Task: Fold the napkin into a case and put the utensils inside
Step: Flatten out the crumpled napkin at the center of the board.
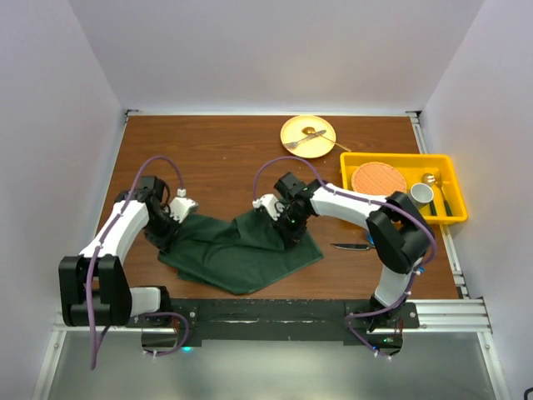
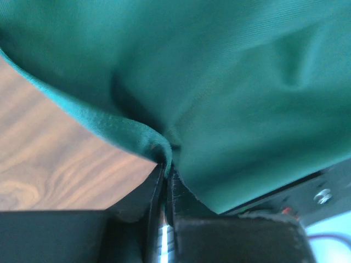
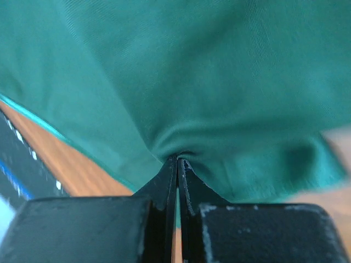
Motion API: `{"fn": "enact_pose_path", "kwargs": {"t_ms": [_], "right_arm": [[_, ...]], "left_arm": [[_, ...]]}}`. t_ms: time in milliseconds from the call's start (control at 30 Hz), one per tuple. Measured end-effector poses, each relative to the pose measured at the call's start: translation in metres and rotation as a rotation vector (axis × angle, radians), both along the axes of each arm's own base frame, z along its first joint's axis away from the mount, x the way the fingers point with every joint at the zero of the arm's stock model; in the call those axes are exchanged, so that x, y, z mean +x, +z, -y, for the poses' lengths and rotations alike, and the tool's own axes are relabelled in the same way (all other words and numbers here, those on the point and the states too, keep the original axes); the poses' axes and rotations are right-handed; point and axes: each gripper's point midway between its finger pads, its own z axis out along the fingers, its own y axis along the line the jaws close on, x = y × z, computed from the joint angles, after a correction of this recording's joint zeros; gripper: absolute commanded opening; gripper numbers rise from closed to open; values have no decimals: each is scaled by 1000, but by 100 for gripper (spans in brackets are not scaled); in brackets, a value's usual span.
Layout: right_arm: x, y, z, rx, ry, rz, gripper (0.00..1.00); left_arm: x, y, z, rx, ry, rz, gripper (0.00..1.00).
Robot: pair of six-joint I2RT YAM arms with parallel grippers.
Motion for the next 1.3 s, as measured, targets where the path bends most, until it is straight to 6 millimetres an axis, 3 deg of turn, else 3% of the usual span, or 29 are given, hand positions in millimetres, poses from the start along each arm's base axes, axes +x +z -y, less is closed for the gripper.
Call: {"fn": "enact_pose_path", "kwargs": {"t_ms": [33, 67, 100, 200, 300, 400, 467, 567, 700, 900, 1200, 1300], "right_arm": [[-8, -5, 3, -24, 13, -25, 31], [-14, -9, 7, -48, 31, -46, 45], [-17, -9, 9, -58, 31, -57, 70], [-11, 0, 13, -57, 31, -67, 80], [14, 21, 12, -2, -16, -49, 80], [56, 51, 13, 72, -103, 9, 82], [85, 68, 15, 109, -165, 59, 82], [113, 77, 7, 137, -218, 87, 81], [128, 52, -10, 129, -262, 36, 81], [122, -2, -12, 43, -329, -86, 81], [136, -5, -7, 12, -390, -33, 70], [142, -4, -2, -10, -416, 1, 68]], "left_arm": [[-6, -4, -4, 18, -7, -24, 54], [-11, -6, -8, 33, -6, -44, 62], [-12, -6, -10, 37, -9, -48, 69], [0, 6, -15, 2, 29, 0, 74], [33, 35, -24, -34, 88, 139, 74], [68, 61, -31, -55, 118, 272, 74], [85, 65, -30, -81, 134, 291, 74], [104, 48, -25, -138, 167, 244, 73], [117, 18, -17, -201, 219, 154, 73], [125, -3, -9, -221, 241, 109, 70], [121, -26, -9, -176, 249, 87, 53], [122, -27, -11, -168, 250, 94, 52]]}}
